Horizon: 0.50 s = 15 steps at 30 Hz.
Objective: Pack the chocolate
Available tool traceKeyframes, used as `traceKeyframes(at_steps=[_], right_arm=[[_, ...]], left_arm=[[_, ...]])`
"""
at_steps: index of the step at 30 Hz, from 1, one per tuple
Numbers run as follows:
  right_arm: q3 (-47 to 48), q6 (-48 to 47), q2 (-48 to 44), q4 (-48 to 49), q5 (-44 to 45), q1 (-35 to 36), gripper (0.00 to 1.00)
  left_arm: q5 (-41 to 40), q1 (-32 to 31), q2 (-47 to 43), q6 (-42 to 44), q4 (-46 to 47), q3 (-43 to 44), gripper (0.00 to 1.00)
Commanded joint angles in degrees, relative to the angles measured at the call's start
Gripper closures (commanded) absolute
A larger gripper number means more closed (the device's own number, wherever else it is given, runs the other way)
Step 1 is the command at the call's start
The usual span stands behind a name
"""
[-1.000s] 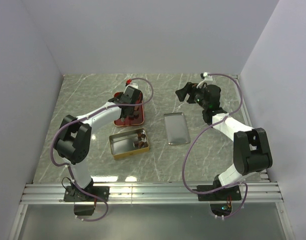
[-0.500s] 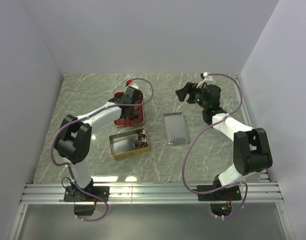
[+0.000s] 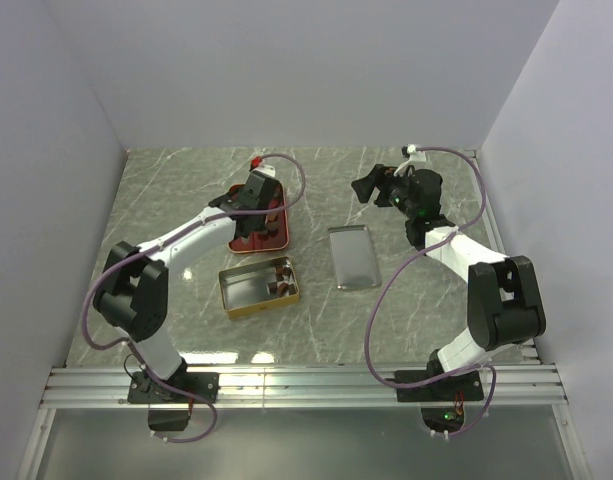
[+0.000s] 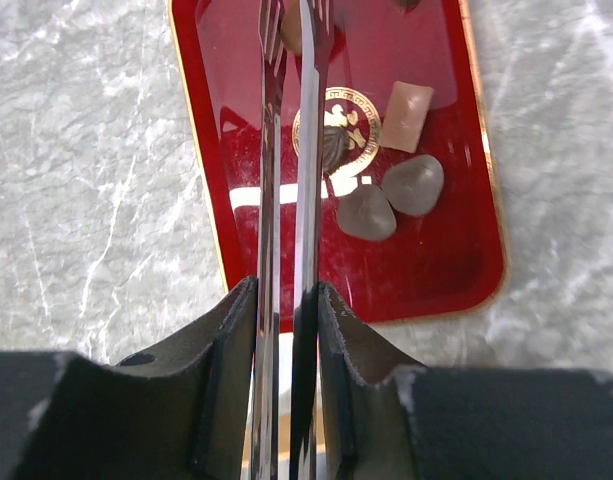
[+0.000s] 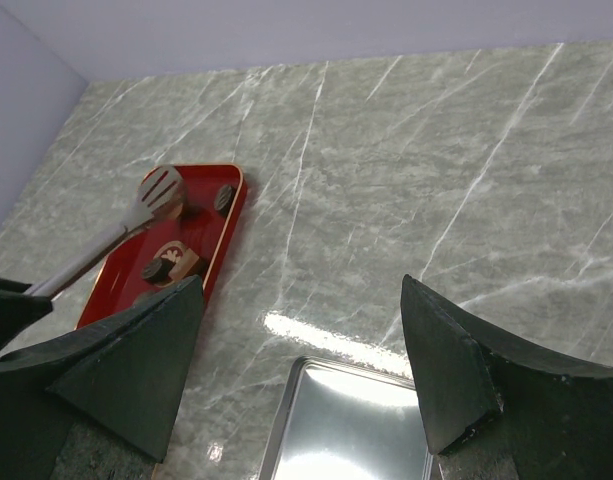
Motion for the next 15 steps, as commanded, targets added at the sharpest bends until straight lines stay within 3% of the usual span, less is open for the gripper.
traceKeyframes(at_steps=[1, 8, 15], right_arm=[[1.2, -0.3, -2.0, 1.5, -0.6, -0.3, 0.14], [1.0, -0.1, -2.2, 1.6, -0.9, -0.2, 0.14], [0.7, -0.1, -2.5, 1.8, -1.0, -0.2, 0.14]], left_arm=[[-0.5, -1.3, -5.0, -1.5, -0.8, -0.7, 0.71], [-0.6, -2.8, -9.8, -3.5, -3.9, -3.6, 0.71], [2.6, -6.6, -20.7, -7.1, -7.6, -8.0, 0.7]])
